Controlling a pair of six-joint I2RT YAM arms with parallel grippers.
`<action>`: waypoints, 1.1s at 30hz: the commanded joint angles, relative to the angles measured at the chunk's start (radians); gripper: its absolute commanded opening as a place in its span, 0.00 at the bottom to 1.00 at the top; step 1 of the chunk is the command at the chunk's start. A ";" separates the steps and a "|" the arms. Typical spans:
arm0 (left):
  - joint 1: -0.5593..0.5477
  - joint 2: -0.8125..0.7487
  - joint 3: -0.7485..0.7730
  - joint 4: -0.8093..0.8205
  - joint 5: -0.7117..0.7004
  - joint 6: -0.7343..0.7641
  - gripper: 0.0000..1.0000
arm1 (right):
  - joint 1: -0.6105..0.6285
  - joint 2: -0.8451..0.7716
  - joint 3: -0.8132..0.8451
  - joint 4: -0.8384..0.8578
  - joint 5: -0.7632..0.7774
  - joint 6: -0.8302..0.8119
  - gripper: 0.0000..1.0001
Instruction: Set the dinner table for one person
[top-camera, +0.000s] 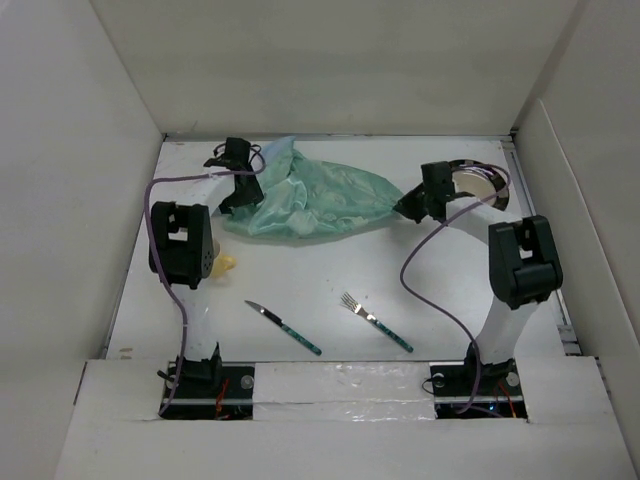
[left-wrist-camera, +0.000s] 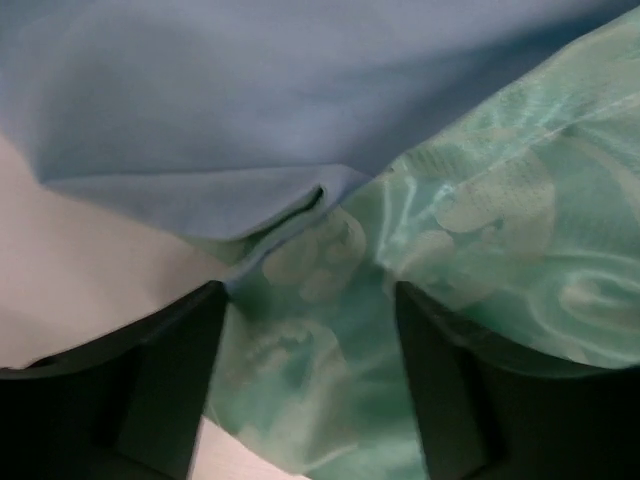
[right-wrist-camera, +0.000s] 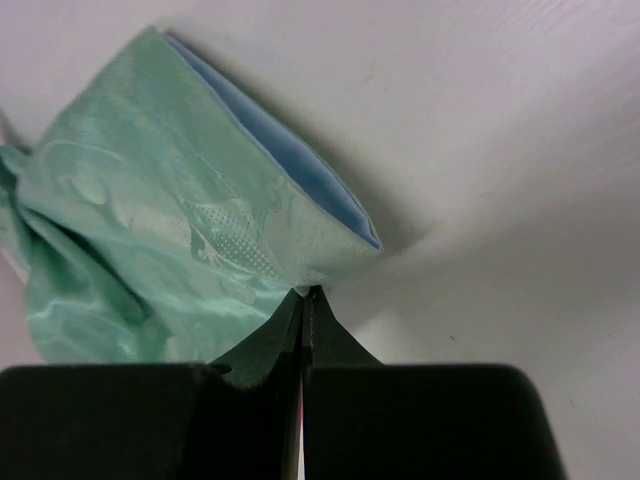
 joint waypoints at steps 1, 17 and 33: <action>-0.020 0.034 0.053 -0.057 0.040 0.060 0.60 | -0.031 -0.098 -0.037 0.093 -0.012 -0.041 0.00; -0.044 0.203 0.601 -0.117 0.131 0.017 0.07 | -0.061 -0.342 -0.307 0.076 -0.052 -0.113 0.00; 0.035 -0.164 -0.125 0.118 0.166 -0.123 0.61 | -0.092 -0.284 -0.249 0.083 -0.116 -0.187 0.00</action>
